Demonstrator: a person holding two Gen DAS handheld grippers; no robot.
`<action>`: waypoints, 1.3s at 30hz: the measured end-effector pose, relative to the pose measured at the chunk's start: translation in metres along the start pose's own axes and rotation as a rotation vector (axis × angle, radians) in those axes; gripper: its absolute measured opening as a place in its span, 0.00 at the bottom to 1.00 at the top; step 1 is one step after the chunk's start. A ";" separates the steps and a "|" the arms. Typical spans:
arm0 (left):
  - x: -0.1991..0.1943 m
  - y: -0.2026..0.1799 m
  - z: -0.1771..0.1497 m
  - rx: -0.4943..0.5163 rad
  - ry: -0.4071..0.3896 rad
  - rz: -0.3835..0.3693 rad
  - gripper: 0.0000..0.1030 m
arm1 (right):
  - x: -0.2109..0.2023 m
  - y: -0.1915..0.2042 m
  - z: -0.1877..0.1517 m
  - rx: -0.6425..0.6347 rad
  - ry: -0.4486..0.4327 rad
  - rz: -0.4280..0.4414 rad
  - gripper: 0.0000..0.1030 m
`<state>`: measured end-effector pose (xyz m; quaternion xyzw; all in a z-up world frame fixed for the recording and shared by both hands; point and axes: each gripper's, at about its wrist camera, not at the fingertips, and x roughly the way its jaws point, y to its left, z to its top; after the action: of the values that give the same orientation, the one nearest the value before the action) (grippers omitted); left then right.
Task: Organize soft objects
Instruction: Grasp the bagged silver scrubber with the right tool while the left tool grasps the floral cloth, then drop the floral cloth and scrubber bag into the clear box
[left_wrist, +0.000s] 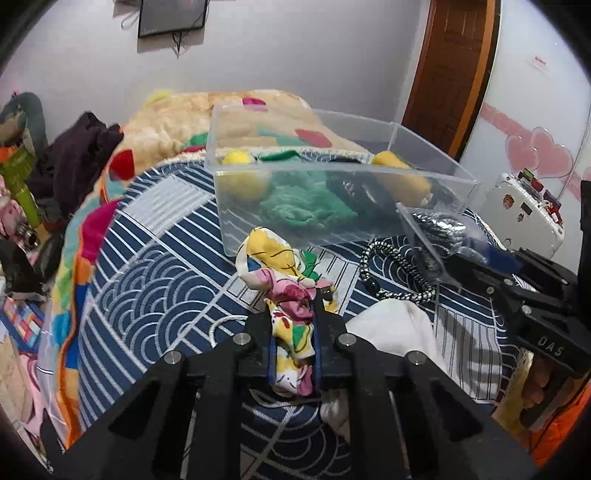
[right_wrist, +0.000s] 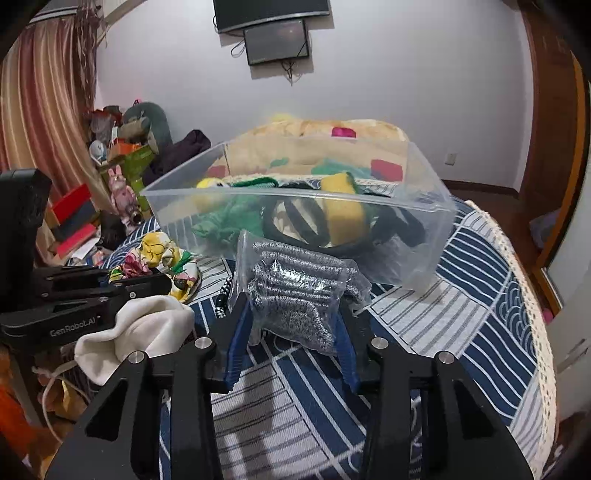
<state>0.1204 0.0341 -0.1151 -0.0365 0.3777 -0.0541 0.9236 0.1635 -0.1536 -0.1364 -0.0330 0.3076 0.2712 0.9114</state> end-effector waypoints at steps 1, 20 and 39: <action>-0.005 -0.002 0.000 0.008 -0.013 0.007 0.13 | -0.003 0.000 0.000 -0.001 -0.012 -0.005 0.37; -0.060 -0.009 0.057 0.012 -0.229 -0.029 0.13 | -0.049 0.002 0.043 -0.048 -0.212 -0.049 0.37; 0.015 0.008 0.109 -0.061 -0.133 -0.040 0.13 | 0.010 -0.004 0.069 -0.008 -0.132 -0.044 0.37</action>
<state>0.2084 0.0432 -0.0490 -0.0757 0.3163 -0.0583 0.9438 0.2099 -0.1365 -0.0869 -0.0254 0.2449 0.2539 0.9354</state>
